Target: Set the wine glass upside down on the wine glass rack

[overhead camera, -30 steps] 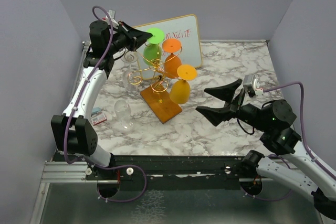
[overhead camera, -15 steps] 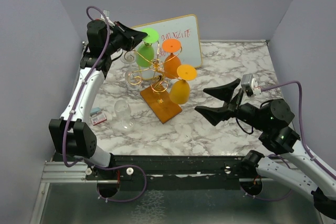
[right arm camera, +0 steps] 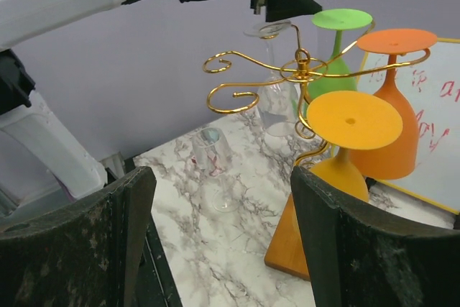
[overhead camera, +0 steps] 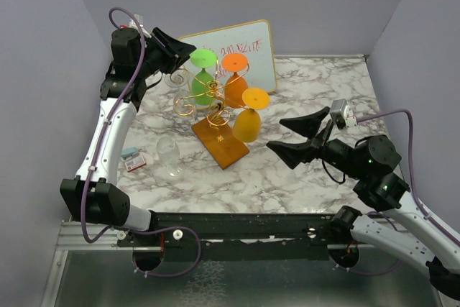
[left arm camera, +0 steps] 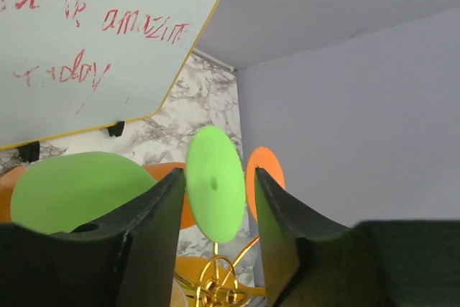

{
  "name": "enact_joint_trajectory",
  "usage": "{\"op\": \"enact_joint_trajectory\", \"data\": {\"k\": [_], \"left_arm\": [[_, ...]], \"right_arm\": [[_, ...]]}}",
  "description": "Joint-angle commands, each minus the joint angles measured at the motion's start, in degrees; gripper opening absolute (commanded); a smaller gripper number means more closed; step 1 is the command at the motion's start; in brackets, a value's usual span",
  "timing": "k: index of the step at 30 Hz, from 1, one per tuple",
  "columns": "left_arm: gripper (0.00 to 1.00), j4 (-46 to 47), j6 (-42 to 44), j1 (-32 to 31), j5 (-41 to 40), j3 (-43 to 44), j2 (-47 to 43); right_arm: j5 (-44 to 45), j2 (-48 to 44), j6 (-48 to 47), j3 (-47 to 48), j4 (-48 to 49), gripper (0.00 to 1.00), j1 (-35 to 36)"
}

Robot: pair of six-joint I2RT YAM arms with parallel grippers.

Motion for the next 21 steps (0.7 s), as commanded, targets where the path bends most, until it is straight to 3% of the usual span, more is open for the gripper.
{"op": "enact_joint_trajectory", "data": {"k": [1, 6, 12, 17, 21], "left_arm": [[0.51, -5.4, 6.0, 0.4, -5.1, 1.9, -4.3], [0.66, -8.8, 11.0, 0.7, -9.3, 1.4, -8.2], [0.74, -12.3, 20.2, 0.8, -12.3, 0.7, -14.0], [0.83, -15.8, 28.8, 0.8, -15.8, -3.2, -22.0], [0.97, -19.3, 36.3, 0.4, -12.5, -7.1, -27.3]], "right_arm": [[6.7, 0.3, 1.2, 0.6, -1.7, 0.81, 0.3], [14.7, 2.1, 2.7, 3.0, -9.0, 0.81, 0.3], [28.0, 1.5, 7.2, 4.2, -16.2, 0.81, 0.3], [46.5, 0.4, 15.2, 6.1, -29.3, 0.80, 0.3], [63.2, 2.5, 26.4, 8.6, -44.9, 0.79, 0.3]]}}
